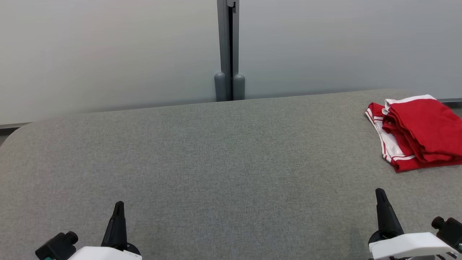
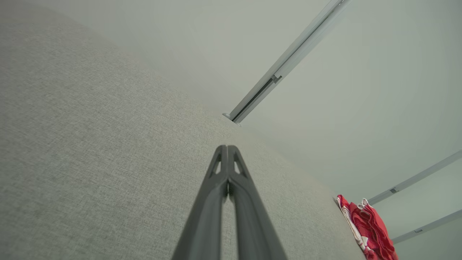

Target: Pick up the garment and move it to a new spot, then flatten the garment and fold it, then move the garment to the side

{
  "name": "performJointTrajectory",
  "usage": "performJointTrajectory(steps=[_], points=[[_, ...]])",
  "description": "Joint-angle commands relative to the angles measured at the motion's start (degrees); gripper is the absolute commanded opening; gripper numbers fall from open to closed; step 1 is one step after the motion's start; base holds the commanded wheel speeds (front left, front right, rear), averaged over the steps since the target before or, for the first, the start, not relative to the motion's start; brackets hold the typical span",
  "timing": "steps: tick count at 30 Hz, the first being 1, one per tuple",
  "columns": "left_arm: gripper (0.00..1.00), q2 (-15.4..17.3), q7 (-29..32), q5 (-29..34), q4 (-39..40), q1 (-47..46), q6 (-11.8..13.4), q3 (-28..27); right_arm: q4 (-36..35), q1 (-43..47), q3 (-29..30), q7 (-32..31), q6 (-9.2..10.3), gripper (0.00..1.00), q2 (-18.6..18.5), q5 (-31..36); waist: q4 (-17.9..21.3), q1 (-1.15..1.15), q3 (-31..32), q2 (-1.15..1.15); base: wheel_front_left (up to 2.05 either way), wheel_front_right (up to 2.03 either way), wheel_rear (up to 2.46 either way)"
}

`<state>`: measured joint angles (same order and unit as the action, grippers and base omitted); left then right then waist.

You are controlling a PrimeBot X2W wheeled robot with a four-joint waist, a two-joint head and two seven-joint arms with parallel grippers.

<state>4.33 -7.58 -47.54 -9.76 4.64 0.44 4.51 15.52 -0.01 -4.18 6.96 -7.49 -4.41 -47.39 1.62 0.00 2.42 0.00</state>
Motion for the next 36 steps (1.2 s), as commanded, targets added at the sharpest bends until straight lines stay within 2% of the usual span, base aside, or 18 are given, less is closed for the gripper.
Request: performJointTrajectory(steps=[1, 15, 36], points=[[0.00, 0.4, 0.3, -2.0, 0.5, -1.9, -0.7, -0.5, -1.0, -1.4, 0.5, -0.6, -0.01, 0.00, -0.3, -1.9, 0.0, 0.00, 0.0, 0.00, 0.00, 0.00, 0.00], [0.00, 0.6, 2.7, -12.2, -0.4, -4.0, -2.3, -2.1, -1.2, -2.5, 2.3, -3.1, -0.01, 0.00, -0.3, -11.8, -0.3, 0.00, -0.5, 0.00, 0.00, 0.00, 0.00], [0.00, 0.7, 5.9, -24.3, -1.7, -6.4, -4.3, -4.2, -1.4, -3.9, 4.7, -6.3, -0.01, 0.00, -0.1, -23.8, -0.7, 0.00, -1.1, 0.00, 0.00, 0.00, 0.00]])
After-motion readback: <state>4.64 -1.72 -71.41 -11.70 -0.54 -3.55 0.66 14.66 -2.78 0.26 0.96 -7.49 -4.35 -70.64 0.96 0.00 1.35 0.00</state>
